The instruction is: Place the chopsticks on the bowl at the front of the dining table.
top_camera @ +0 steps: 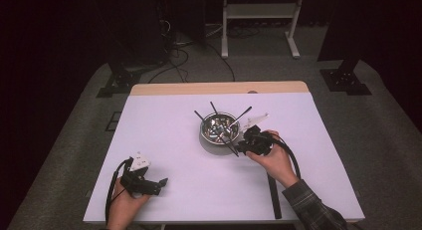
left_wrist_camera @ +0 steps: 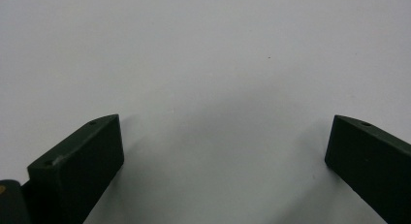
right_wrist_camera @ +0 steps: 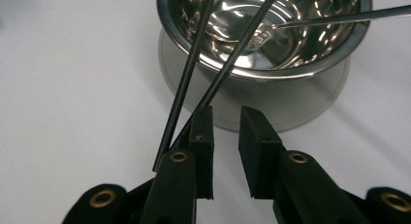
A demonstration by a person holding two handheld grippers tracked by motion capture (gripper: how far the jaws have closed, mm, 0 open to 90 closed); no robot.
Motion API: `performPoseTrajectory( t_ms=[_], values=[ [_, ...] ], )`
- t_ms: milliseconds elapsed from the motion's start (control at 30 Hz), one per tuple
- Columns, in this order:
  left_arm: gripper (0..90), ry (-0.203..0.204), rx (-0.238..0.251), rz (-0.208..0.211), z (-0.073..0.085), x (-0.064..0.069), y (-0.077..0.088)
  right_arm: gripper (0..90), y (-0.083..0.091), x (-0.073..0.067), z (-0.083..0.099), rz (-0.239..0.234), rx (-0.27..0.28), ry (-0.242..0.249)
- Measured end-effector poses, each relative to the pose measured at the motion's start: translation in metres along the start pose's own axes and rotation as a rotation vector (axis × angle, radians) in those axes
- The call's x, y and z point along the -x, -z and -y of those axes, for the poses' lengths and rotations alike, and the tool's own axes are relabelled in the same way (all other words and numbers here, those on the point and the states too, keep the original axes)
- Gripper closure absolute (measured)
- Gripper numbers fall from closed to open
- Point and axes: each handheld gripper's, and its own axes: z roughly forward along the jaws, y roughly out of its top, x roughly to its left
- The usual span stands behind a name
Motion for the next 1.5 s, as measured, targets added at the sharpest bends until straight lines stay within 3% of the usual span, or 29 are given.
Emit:
performPoseTrajectory(
  t_ms=[1033, 1500],
  values=[
    [0.0, 0.002, 0.002, 0.0, 0.0, 0.0, 0.0, 75.4, -0.019, -0.039, -0.015, -0.075, 0.006, 0.092],
    [0.0, -0.001, 0.001, -0.001, 0.0, 0.0, 0.0, 75.5, -0.008, -0.033, -0.025, -0.058, 0.038, 0.077]
  ],
)
